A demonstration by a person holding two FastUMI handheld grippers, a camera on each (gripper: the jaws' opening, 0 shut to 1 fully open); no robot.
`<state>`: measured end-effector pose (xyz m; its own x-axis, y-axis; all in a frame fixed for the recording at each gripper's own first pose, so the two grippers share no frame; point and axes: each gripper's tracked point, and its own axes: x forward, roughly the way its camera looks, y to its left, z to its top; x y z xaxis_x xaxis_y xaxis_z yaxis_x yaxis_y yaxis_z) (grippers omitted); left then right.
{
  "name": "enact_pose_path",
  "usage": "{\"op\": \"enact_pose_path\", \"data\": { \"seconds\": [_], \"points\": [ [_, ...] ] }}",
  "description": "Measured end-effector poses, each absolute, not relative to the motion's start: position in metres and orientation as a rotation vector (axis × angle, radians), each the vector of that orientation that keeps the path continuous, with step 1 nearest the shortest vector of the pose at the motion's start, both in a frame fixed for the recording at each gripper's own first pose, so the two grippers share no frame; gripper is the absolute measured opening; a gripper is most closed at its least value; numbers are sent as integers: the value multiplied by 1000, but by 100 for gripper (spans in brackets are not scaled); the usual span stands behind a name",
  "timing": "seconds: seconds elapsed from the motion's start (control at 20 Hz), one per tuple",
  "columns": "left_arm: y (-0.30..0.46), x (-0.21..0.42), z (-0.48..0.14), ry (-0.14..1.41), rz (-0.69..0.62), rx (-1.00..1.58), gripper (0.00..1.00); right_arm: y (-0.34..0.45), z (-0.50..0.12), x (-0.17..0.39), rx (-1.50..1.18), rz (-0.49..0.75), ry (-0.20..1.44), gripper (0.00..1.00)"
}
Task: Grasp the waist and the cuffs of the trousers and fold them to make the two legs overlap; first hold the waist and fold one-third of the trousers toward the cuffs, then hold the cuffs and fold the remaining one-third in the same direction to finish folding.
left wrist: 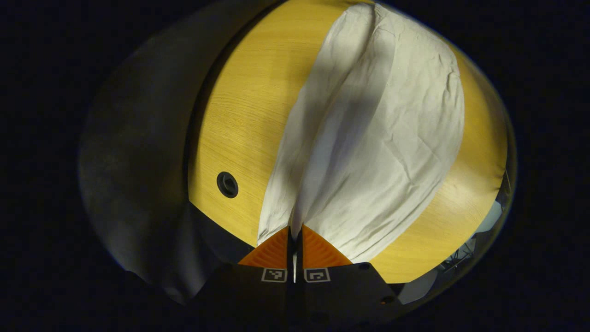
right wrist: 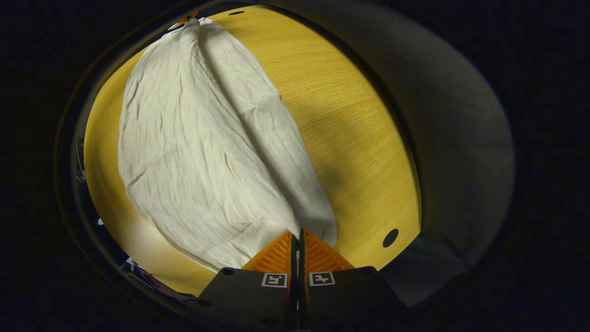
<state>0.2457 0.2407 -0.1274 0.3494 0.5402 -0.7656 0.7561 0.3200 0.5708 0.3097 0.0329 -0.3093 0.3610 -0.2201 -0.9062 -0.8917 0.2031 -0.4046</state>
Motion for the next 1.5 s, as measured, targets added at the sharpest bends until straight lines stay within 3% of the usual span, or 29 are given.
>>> {"op": "enact_pose_path", "data": {
  "seconds": [0.15, 0.3, 0.4, 0.45, 0.5, 0.55, 0.6, 0.65, 0.7, 0.75, 0.85, 1.0, 1.2, 1.5],
  "points": [
    [248, 256, -145, 1251, -183, 1327, 0, 33, -322, 320, -1305, 616, 1111, 2],
    [254, 267, -148, 1149, -145, 1292, 1, 37, -323, 329, -1233, 593, 1077, 25],
    [257, 269, -147, 1086, -126, 1242, 2, 48, -319, 330, -1135, 590, 1021, 25],
    [258, 269, -146, 1052, -107, 1218, 11, 55, -314, 330, -1064, 584, 989, 27],
    [252, 269, -144, 1009, -90, 1185, 15, 63, -311, 327, -970, 585, 972, 49],
    [247, 271, -142, 962, -74, 1142, 44, 70, -305, 328, -888, 568, 935, 72],
    [241, 274, -139, 894, -51, 1095, 53, 75, -296, 329, -812, 546, 892, 79],
    [232, 277, -137, 819, -26, 1049, 67, 79, -288, 331, -734, 520, 850, 93],
    [216, 281, -131, 747, -3, 997, 74, 83, -277, 332, -660, 495, 803, 97],
    [203, 282, -126, 677, 17, 943, 87, 84, -265, 331, -595, 468, 753, 98],
    [178, 280, -113, 542, 62, 833, 97, 86, -238, 329, -485, 428, 668, 97],
    [150, 279, -109, 384, 73, 615, 96, 66, -205, 313, -402, 381, 618, 97],
    [143, 282, -114, 323, 48, 399, 97, 6, -184, 285, -358, 278, 640, 98],
    [139, 284, -103, 285, 71, 310, 97, -85, -214, 235, -246, 116, 742, 98]
  ]
}}
